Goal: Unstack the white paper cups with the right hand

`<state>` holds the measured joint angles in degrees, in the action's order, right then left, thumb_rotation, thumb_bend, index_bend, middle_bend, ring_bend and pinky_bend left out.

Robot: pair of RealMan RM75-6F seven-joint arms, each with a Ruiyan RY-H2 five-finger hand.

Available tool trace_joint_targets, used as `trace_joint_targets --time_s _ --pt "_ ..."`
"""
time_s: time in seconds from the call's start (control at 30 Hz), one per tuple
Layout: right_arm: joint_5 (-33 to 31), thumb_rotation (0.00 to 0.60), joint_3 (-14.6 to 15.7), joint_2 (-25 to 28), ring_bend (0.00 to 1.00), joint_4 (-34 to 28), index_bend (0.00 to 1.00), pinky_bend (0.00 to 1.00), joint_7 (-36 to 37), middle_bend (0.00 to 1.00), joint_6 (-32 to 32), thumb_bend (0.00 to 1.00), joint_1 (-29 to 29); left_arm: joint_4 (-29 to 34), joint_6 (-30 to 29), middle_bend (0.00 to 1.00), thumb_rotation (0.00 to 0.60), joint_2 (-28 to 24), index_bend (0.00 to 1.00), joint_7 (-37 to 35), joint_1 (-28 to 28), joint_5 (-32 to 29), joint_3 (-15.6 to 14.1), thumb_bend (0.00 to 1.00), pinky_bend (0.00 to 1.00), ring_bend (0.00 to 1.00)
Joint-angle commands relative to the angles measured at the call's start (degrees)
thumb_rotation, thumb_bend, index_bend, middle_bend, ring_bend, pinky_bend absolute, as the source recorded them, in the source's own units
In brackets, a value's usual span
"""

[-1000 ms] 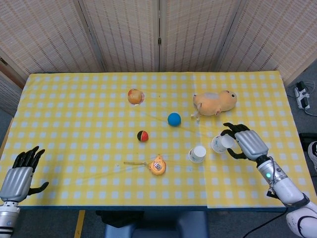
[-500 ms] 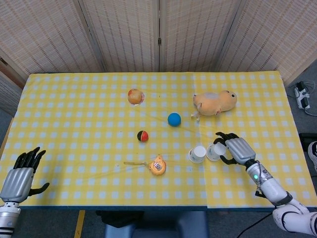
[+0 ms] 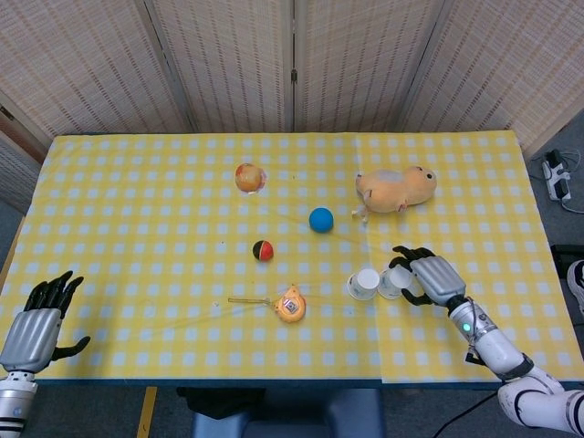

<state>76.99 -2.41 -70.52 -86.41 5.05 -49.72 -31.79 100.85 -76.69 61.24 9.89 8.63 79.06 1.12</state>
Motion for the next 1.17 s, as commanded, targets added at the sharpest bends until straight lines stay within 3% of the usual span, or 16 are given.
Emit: trace_joint_targets --time_s 0.03,0.33,0.57,0.83,1.03,1.17 --pt "0.2 0.6 0.1 0.3 0.17 -0.4 0.33 0.13 -0.1 0.14 -0.2 0.44 0.2 -0.1 0.0 0.0 0.6 0.0 0.0 -0.1 0.0 0.0 0.0 0.25 0.0 0.0" --pt "0.0 0.6 0.6 1.5 0.15 -1.6 0.18 0.11 -1.3 0.12 -0.5 0.45 0.7 -0.4 0.4 0.0 0.6 0.3 0.0 -0.3 0.3 0.1 0.0 0.25 0.0 0.0" --pt "0.9 0.6 0.1 3.6 0.15 -3.3 0.16 0.11 -1.7 0.11 -4.6 0.45 2.5 -0.4 0.1 0.0 0.6 0.2 0.0 -0.4 0.4 0.3 0.2 0.25 0.0 0.0" --pt "3.0 0.6 -0.3 8.7 0.16 -8.1 0.15 0.12 -3.3 0.12 -17.8 0.45 9.3 -1.7 -2.6 0.0 0.6 1.7 0.0 -0.3 0.0 2.1 0.8 0.25 0.0 0.0" --pt "6.4 0.6 0.4 9.7 0.17 -10.1 0.15 0.12 -3.2 0.12 -30.3 0.45 16.4 -3.1 -7.0 0.0 0.6 4.3 0.0 0.9 -0.5 5.5 1.5 0.27 0.0 0.0" --pt "8.3 0.6 1.3 9.5 0.17 -9.9 0.15 0.12 -2.2 0.13 -34.9 0.45 19.7 -3.3 -9.5 0.0 0.6 5.6 0.0 2.7 -0.8 7.5 1.9 0.27 0.0 0.0"
